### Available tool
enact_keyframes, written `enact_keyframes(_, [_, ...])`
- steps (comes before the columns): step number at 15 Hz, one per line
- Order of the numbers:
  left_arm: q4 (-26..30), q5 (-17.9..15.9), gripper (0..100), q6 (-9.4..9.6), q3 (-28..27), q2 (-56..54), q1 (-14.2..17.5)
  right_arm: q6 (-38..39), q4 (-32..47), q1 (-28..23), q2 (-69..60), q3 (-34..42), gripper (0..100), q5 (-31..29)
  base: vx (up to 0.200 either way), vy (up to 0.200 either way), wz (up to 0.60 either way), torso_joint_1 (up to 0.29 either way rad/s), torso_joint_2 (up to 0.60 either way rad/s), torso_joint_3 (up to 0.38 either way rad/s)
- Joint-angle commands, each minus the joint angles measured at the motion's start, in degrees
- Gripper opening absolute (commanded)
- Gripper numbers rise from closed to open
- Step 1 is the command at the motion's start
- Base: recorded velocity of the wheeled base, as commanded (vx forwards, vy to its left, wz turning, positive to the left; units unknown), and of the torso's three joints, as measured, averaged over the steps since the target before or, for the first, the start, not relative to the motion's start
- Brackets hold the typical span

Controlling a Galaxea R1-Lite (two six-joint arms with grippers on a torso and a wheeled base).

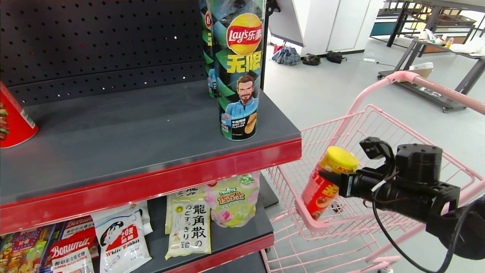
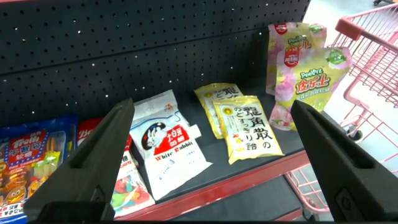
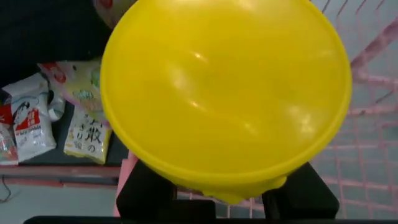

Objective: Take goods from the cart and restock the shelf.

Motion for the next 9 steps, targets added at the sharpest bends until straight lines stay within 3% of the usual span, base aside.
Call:
enact_keyframes(1, [0.0,0.0,100,-0.02,0.0,0.0,0.0,-3.3,2.5,-4.3,-5.2,-10.3,0,0.0,0.0,0.0,0.0,0.0,0.0,0.0])
enact_keyframes(2, [-0.1,0.0,100,-0.02,0.0,0.0,0.0,-4.4,4.9,-5.4,-6.6,-13.7,0,0.1,0.0,0.0,0.0,0.0,0.0,0.0])
enact_keyframes(5, [0.0,0.0,100,-0.11,0.0,0.0,0.0,-5.7,31.0,-7.6,-20.6,-29.8,0,0.1,0.0,0.0,0.0,0.0,0.0,0.0])
enact_keyframes(8, [-0.1,0.0,100,-0.02,0.0,0.0,0.0,-13.1,54.6,-7.7,-37.7,-33.4,0,-2.8,0.0,0.0,0.0,0.0,0.0,0.0])
enact_keyframes(9, [-0.1,0.0,100,-0.02,0.0,0.0,0.0,-13.3,55.0,-7.7,-38.2,-33.4,0,-3.0,0.0,0.0,0.0,0.0,0.0,0.0])
